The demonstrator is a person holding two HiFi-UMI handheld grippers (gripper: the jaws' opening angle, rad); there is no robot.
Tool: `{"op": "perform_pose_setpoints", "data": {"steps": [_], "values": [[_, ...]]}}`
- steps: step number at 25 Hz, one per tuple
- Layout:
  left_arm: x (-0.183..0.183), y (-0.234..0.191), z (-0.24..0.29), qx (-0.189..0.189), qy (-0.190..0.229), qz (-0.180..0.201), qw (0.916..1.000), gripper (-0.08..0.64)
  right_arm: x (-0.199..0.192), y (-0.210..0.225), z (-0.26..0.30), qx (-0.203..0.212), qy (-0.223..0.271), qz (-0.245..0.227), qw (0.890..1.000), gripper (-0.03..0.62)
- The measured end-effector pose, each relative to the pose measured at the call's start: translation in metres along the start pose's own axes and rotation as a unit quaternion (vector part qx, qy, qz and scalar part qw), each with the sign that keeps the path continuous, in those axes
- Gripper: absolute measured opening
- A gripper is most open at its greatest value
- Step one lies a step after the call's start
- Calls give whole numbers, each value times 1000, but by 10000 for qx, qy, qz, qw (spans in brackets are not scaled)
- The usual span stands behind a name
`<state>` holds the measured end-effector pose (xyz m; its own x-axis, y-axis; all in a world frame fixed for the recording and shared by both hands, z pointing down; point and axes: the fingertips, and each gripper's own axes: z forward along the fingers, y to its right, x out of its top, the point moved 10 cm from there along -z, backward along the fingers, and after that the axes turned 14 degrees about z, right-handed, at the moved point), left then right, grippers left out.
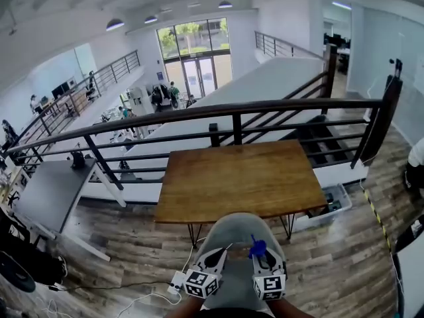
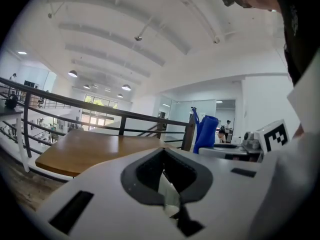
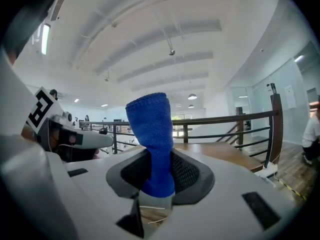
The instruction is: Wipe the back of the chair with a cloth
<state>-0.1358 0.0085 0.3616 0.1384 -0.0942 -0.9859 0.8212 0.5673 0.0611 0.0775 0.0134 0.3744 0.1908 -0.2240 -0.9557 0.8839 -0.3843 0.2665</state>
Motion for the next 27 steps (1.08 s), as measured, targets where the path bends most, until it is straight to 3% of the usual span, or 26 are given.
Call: {"op": "perform_pose_setpoints", "data": {"steps": [12, 27], "values": [[26, -24, -10, -365, 323, 435, 9979, 6, 4, -31, 2, -201, 311, -31, 9993, 109], [27, -29, -11, -467, 418, 429, 9971, 6, 18, -41, 5, -73, 535, -61, 9985, 110]]}}
